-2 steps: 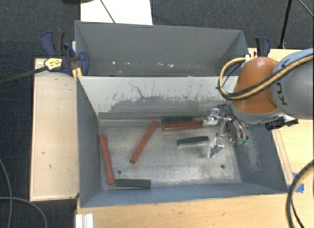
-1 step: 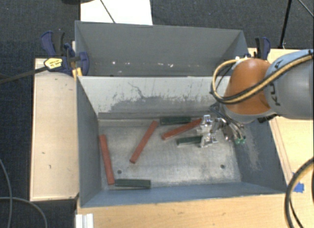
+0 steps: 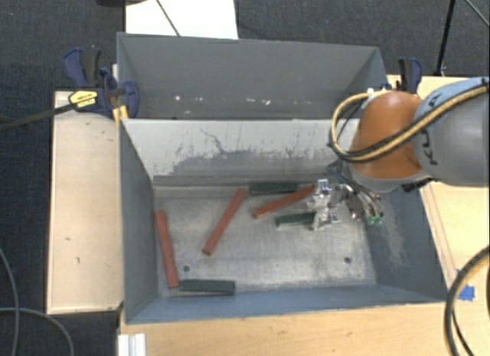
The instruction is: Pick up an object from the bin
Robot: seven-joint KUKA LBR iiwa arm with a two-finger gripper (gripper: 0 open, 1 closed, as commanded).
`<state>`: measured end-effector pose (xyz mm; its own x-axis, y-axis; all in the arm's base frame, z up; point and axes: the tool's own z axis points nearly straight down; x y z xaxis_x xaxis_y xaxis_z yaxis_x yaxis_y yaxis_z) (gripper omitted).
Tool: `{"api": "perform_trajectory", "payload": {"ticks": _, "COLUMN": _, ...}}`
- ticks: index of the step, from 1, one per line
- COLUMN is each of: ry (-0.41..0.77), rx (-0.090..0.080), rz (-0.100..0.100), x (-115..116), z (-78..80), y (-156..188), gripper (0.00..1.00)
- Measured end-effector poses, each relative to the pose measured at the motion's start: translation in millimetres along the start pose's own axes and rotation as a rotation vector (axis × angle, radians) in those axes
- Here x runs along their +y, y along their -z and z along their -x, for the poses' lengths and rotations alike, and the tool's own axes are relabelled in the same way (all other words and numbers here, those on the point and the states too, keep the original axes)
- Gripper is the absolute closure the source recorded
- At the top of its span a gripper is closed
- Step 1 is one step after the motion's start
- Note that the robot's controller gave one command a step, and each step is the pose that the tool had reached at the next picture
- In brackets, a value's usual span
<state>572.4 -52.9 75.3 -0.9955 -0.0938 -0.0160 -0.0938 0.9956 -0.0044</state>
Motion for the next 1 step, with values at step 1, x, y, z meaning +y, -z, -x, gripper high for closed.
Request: {"api": "perform_trajectory", "payload": {"ticks": 1, "ry": -0.048, "rx": 0.013, "rz": 0.004, "x": -1.3, "z": 4.8, "y": 127.2, "gripper": 1.00}}
